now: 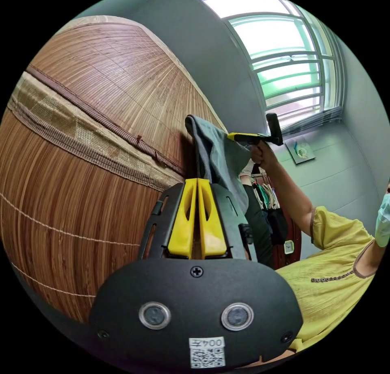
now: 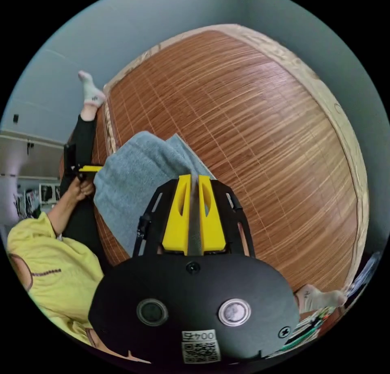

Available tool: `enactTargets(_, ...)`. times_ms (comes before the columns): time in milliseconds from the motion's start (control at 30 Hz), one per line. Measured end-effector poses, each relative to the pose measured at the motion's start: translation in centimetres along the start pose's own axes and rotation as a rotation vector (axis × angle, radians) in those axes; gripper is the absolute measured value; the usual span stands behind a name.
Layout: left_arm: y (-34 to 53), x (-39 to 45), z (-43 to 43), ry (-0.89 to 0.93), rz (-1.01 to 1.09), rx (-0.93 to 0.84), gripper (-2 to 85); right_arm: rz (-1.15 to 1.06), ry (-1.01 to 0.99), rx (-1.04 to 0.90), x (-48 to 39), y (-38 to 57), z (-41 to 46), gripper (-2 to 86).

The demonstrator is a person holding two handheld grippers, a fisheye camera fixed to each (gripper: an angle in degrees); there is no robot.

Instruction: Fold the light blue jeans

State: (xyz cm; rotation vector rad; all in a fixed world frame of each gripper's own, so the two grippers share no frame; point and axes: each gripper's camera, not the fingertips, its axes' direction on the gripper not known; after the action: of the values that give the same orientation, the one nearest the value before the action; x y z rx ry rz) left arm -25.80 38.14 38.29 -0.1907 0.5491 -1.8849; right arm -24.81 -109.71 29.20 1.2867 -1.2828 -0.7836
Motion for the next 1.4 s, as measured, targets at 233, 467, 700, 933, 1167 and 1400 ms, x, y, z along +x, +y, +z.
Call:
enactTargets(233,2.6,-0.5,-1.7,0.099,-0.014,0.057,2.5,0.118,-0.05,0.412,0.9,16.8,-6.1,6.8)
enactTargets(467,7.6,1.8,-2.8,0.084,0.022,0.104,7.5,0.315,-0.161,0.673,0.4,35.3,-0.5,13.4)
enactTargets(700,11.0,5.1,0.4,0.056,0.077,0.08,11.0,0.382,-0.185,0.478,2.9,35.8,3.9,13.2)
enactTargets(933,11.4,8.7,4.4,-0.066,0.139,0.014,5.6,0.313,-0.226,0.385,5.4,33.7,6.0,5.4)
enactTargets(1167,7.8,15.0,2.5,-0.087,0.205,-0.131,5.4,0.25,-0.222,0.397,3.4,33.3,2.0,4.1)
enactTargets(1400,11.0,12.3,1.7,-0.161,0.099,-0.253,5.4,0.23,-0.301,0.293,-1.2,34.3,8.2,4.4)
